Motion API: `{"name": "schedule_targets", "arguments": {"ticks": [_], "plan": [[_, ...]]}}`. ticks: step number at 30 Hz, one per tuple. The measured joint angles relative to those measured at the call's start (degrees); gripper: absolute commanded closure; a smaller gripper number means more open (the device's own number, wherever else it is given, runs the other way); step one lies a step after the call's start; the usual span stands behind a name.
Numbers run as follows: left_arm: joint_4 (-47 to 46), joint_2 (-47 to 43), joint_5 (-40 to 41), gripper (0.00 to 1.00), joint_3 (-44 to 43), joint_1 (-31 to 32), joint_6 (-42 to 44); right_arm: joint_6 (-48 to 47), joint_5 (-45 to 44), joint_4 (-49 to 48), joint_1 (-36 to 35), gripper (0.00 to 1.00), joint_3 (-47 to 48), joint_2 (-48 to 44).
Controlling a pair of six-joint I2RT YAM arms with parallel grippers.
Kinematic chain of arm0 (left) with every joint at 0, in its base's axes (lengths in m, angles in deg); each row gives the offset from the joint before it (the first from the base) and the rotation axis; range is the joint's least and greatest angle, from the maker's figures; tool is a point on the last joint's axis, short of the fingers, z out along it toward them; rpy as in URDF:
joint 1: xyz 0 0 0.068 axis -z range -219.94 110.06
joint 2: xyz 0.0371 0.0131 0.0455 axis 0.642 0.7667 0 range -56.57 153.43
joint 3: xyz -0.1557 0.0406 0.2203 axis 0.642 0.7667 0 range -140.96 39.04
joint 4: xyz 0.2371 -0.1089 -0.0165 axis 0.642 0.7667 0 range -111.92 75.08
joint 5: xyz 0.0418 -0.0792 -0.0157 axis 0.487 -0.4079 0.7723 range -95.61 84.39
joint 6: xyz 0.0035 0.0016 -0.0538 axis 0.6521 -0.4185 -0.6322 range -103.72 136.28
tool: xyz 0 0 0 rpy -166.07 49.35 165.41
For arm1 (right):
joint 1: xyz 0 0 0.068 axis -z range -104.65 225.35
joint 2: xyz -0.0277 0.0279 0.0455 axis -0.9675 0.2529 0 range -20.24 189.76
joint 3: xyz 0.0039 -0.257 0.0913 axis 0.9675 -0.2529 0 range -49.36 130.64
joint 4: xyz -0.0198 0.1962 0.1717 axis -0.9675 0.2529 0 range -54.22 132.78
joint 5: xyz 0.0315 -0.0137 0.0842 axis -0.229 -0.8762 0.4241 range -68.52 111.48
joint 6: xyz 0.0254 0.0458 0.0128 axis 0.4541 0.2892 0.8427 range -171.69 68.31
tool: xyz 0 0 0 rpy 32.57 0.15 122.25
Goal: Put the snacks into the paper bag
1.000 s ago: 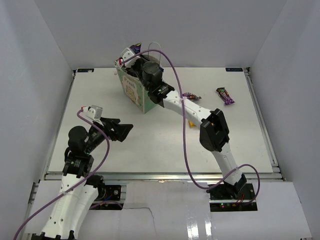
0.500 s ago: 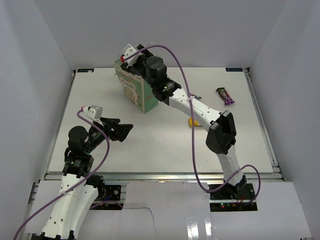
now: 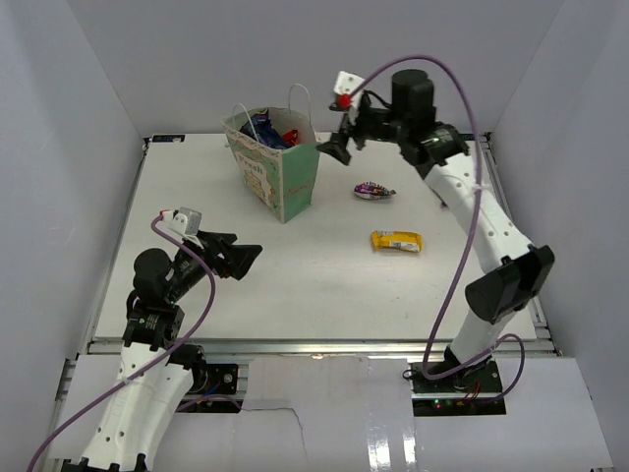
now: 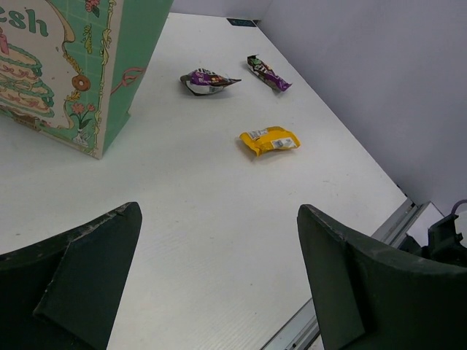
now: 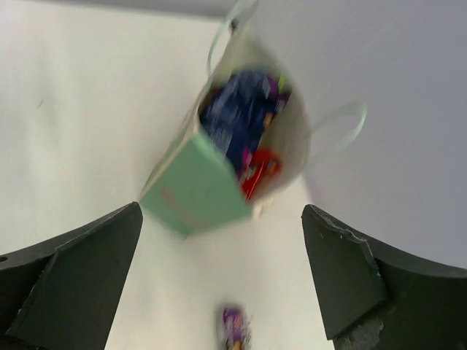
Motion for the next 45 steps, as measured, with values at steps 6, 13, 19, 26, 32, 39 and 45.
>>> {"name": "schedule_targets", "arguments": {"ticks": [6,13,19,26,32,39,45], "plan": [[-0.02,-0.04,-0.81,0.02,0.00,0.00,-0.02,-14.95,10.32,19.21,10.34,0.10,-24.57,-11.19],[-0.02,-0.07,-1.42,0.02,0.00,0.00,-0.04,-29.57,5.81,27.41,21.64,0.10,-49.35,-11.58],[-0.02,-0.22,-2.03,0.02,0.00,0.00,-0.09,-36.68,-3.34,16.11,24.11,0.07,-57.18,-13.53],[-0.02,-0.74,-2.05,0.02,0.00,0.00,-0.20,-39.80,-6.54,6.43,23.15,0.00,-56.57,-7.32],[-0.02,-0.72,-2.08,0.02,0.00,0.00,-0.22,-39.56,-9.11,1.46,22.49,0.12,-54.66,-2.05],[0.00,-0.72,-2.08,0.02,0.00,0.00,-0.20,-38.97,-9.70,-0.15,21.22,0.60,-53.94,-0.52],[-0.02,-0.72,-2.08,0.02,0.00,0.00,-0.22,-38.47,-6.58,2.34,21.22,0.78,-53.57,-0.74]]}}
